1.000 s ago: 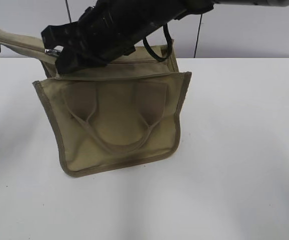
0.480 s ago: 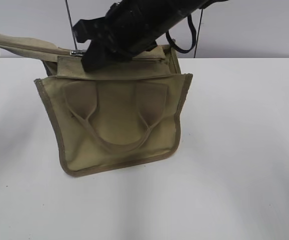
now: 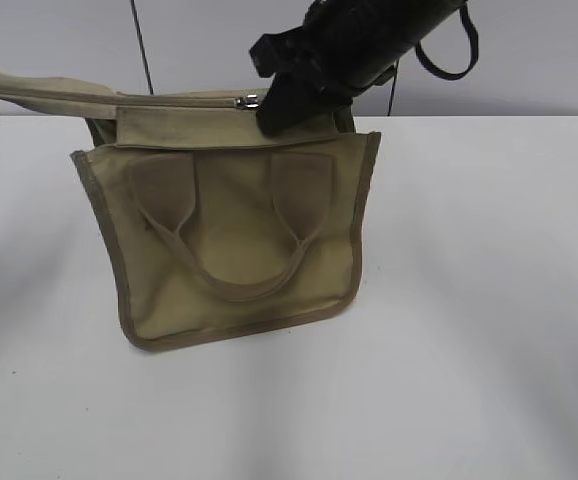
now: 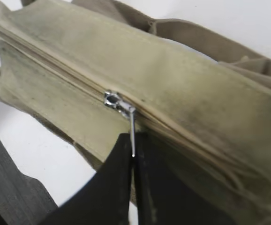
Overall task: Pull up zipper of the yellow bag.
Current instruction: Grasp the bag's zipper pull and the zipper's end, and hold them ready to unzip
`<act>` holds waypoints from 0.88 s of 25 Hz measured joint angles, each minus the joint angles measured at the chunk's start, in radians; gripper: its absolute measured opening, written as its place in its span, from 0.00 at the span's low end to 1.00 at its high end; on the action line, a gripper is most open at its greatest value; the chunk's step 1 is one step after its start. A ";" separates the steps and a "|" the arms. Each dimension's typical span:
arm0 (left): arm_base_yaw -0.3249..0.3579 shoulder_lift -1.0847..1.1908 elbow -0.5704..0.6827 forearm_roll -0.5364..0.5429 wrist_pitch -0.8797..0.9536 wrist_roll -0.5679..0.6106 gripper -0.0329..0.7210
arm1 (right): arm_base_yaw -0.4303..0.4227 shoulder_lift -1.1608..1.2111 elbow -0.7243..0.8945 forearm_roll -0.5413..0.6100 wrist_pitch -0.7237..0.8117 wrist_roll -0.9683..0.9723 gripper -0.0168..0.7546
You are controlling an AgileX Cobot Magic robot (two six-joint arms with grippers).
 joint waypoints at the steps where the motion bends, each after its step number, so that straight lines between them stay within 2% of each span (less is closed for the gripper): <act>1: 0.000 0.004 0.000 -0.001 -0.001 0.000 0.05 | -0.013 -0.008 0.000 -0.010 0.006 0.000 0.00; 10: 0.000 0.028 0.000 -0.005 -0.007 0.000 0.05 | -0.147 -0.052 0.000 -0.089 0.107 0.013 0.00; 15: 0.000 0.037 0.000 -0.004 -0.019 0.000 0.06 | -0.152 -0.056 0.000 -0.072 0.132 0.013 0.03; 17: 0.001 0.038 0.000 -0.009 -0.009 0.000 0.12 | -0.156 -0.056 0.000 -0.060 0.132 0.009 0.15; 18: 0.001 0.039 0.000 -0.010 0.003 -0.005 0.20 | -0.159 -0.057 0.000 -0.052 0.133 0.001 0.26; 20: -0.010 0.040 0.000 -0.013 0.061 -0.035 0.38 | -0.162 -0.062 0.000 -0.042 0.137 -0.022 0.49; 21: -0.023 0.040 0.000 -0.016 0.115 -0.062 0.54 | -0.162 -0.064 0.000 -0.038 0.142 -0.032 0.60; 22: -0.040 0.040 0.000 -0.020 0.173 -0.084 0.63 | -0.159 -0.068 0.000 -0.038 0.144 -0.039 0.68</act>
